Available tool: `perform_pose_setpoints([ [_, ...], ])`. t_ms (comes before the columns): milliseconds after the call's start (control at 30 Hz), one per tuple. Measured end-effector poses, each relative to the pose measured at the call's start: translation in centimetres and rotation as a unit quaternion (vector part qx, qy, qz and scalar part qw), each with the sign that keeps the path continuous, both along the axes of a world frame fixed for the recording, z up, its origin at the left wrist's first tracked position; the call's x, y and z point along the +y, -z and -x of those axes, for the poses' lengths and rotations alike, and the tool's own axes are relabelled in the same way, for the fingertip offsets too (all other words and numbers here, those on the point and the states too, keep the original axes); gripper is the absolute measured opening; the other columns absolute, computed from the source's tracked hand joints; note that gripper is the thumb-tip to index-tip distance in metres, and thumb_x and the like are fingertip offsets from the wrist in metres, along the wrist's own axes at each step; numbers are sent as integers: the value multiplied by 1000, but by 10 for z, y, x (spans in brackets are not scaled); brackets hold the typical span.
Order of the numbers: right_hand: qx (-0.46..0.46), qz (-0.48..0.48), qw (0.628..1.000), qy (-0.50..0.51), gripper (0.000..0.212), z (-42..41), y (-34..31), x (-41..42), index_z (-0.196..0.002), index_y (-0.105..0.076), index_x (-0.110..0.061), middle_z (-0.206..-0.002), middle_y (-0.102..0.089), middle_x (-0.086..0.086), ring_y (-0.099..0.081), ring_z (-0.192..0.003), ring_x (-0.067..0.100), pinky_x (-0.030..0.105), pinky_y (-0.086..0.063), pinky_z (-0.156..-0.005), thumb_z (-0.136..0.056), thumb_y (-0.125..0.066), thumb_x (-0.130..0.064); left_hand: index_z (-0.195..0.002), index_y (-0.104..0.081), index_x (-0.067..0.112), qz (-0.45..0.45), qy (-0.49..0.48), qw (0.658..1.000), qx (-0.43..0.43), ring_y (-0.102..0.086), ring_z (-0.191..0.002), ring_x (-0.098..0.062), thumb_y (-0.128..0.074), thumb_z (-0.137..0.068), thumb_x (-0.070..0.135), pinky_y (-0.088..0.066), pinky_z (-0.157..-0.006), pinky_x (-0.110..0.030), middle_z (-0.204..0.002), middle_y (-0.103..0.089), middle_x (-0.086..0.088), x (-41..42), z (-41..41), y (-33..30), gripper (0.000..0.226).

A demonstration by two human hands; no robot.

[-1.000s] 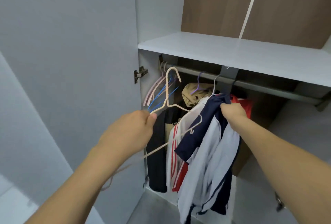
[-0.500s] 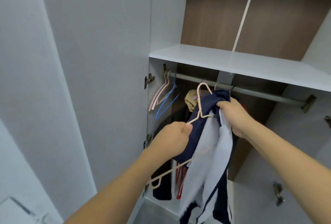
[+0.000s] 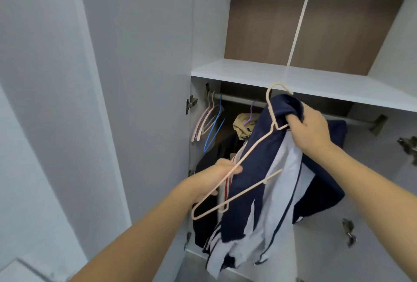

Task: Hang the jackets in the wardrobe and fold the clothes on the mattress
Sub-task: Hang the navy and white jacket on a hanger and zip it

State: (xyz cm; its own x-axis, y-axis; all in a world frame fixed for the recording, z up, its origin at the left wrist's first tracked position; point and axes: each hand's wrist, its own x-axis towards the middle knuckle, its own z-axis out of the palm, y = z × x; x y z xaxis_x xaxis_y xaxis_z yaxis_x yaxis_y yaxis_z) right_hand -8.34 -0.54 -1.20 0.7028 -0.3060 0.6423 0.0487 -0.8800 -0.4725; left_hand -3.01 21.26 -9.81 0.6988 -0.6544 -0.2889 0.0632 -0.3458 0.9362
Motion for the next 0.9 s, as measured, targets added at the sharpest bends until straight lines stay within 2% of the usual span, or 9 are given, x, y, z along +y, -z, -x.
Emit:
perform_pose_setpoints([
  [100, -15, 9, 1000, 12, 25, 1, -8, 2, -84, -55, -13, -77, -63, 9, -57, -76, 32, 42, -44, -69, -83, -39, -32, -148, -33, 33, -44, 42, 998, 4, -42, -130, -20, -74, -80, 38, -34, -101, -37, -143, -40, 4, -3, -4, 27, 79],
  [167, 0, 42, 999, 14, 24, 4, -11, 4, -81, -53, -15, -72, -60, 7, -56, -71, 32, 41, -44, -67, -82, -39, -35, -132, -55, 19, -71, 95, 992, -32, -54, -116, -16, -71, -84, 31, -42, -96, -31, -131, -55, -1, -8, -3, 39, 51],
  [233, 13, 71, 997, 22, 28, 9, -14, 2, -78, -50, -15, -68, -58, 6, -54, -67, 33, 43, -44, -66, -80, -36, -39, -105, -67, 3, -93, 93, 990, -53, -62, -90, -15, -57, -95, 14, -49, -78, -24, -107, -66, -13, -12, -4, 49, 18],
  [333, 27, 92, 994, 50, 31, 18, -15, -8, -81, -53, -11, -63, -55, 6, -52, -63, 33, 41, -43, -62, -80, -38, -38, -83, -56, 5, 32, 3, 996, 80, -67, -67, -16, -41, -99, 6, -49, -65, -29, -94, -69, -17, -2, -11, 48, 22],
  [467, -1, 30, 997, 68, 27, 26, -17, -18, -63, -38, -15, -54, -41, 3, -39, -51, 23, 33, -24, -50, -83, -43, -32, -105, -62, 20, -9, 45, 998, 34, -62, -99, -14, -57, -98, 37, -45, -91, -43, -110, -71, 1, 12, -32, 48, 19],
  [600, -28, 5, 997, 68, 36, 27, -27, -19, -60, -31, -16, -53, -36, 4, -32, -51, 21, 35, -23, -51, -88, -48, -28, -139, -48, 32, -60, 165, 983, 55, -44, -134, -21, -71, -78, 62, -34, -110, -52, -144, -49, 5, -16, -12, 57, 72],
  [700, -25, -1, 997, 77, 39, 29, -35, -20, -59, -31, -18, -53, -35, 3, -31, -52, 20, 35, -23, -51, -93, -51, -20, -144, -40, 32, -69, 145, 987, 23, -46, -130, -21, -69, -74, 66, -39, -101, -42, -144, -47, 6, -46, 7, 70, 83],
  [800, -40, -16, 995, 93, 42, 33, -39, -18, -57, -28, -19, -52, -32, 2, -28, -50, 17, 35, -21, -50, -93, -50, -15, -137, -51, 22, -29, 124, 992, 11, -56, -118, -19, -64, -89, 46, -44, -91, -35, -135, -58, 3, -67, 21, 78, 55],
  [900, -48, -27, 994, 94, 40, 40, -38, -20, -59, -30, -19, -54, -34, 1, -29, -52, 15, 34, -22, -51, -94, -49, -14, -129, -58, 13, -25, 90, 996, -3, -60, -110, -22, -57, -96, 37, -49, -98, -38, -124, -65, -4, -78, 20, 82, 41],
])
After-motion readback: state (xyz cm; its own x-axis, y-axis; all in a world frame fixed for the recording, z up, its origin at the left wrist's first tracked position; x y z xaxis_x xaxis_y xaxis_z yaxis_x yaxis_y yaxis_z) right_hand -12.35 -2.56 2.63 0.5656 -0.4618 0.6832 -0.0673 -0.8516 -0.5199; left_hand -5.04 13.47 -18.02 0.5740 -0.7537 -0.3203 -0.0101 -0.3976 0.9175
